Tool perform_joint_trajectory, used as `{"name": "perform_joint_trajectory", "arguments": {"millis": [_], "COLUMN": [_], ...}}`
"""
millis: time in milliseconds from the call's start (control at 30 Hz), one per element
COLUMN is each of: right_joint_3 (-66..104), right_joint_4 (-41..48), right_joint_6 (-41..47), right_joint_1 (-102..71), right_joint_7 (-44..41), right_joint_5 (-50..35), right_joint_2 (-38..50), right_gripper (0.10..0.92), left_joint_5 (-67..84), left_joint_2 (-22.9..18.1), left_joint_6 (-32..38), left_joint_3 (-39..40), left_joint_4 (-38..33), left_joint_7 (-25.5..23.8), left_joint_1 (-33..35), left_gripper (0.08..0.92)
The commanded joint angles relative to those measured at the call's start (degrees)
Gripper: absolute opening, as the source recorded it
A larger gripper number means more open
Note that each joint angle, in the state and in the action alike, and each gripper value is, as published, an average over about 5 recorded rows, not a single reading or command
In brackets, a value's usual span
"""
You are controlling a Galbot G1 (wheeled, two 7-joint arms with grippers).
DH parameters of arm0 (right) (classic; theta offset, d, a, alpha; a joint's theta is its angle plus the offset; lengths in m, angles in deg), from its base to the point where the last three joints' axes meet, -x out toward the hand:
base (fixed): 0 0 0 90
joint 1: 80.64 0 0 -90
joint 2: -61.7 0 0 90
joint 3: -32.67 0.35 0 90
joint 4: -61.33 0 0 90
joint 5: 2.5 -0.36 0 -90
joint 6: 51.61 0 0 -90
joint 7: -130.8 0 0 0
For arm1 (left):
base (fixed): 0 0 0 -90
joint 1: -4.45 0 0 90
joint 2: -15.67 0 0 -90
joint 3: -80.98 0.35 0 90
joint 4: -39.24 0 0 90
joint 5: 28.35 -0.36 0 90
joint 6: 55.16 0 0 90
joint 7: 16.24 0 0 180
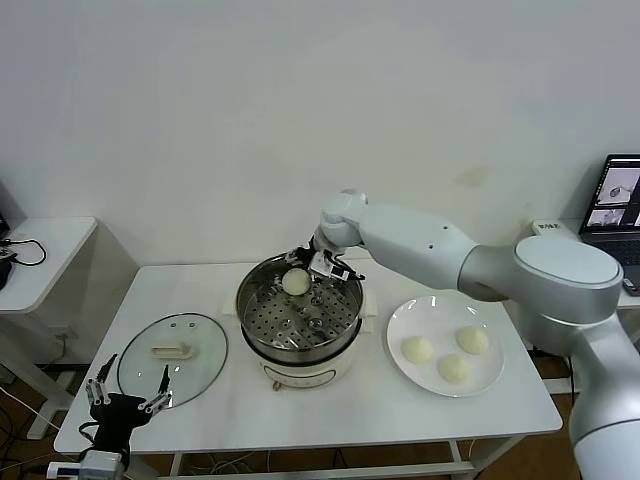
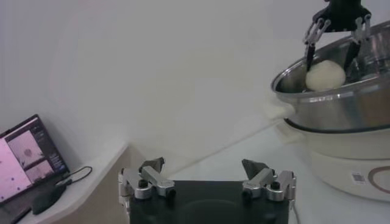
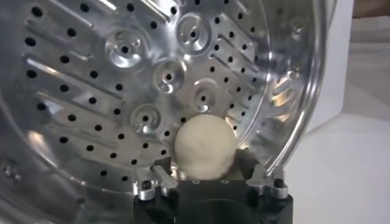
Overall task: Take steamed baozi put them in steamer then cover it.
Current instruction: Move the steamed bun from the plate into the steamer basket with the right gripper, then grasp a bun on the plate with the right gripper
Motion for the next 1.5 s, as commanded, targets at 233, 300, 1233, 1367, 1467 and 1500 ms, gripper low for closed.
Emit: {"name": "perform_joint_trajectory", "arguments": {"millis": [233,300,1233,1367,1467,1500], "right_joint_3": [-0.79,-0.62,14.80,17.68,18.31,18.39], "right_joint_4": [-13.37,-17.50,-37.50,-35.80,-34.02,-33.53], "right_joint_6": [14.70,20.09,40.15,40.03,40.16,40.23], "right_joint_1": [8.04,10.22,-10.96,-16.80,-19.71,-20.44], "right_joint_7": [-7.85,-10.30,-15.84,-15.62,-15.45,-15.42], "right_joint_5": [-18.44,-22.84,-21.31,-18.66,-17.55,-17.39], "right_joint_2": [7.68,11.11,53.90,51.62,49.03,48.21], "right_gripper": [0.822,0.823,0.823,0.823,0.823,0.823], "left_joint_5": [-0.04,-0.02,0.00,-0.10,-0.14,-0.13], "left_joint_2": [0.56,0.78,3.50,3.39,3.29,3.27], "left_joint_6": [-0.22,-0.26,-1.34,-1.49,-1.51,-1.51], "left_joint_3": [0.08,0.08,1.42,1.24,0.97,0.84], "left_joint_4": [-1.11,-1.36,-0.04,-0.18,-0.26,-0.27], "left_joint_7": [-0.23,-0.30,-0.93,-0.96,-0.98,-0.98], "left_joint_1": [0.21,0.21,-2.50,-2.26,-1.99,-1.90], "left_gripper": [0.823,0.823,0.823,0.823,0.823,0.823]}}
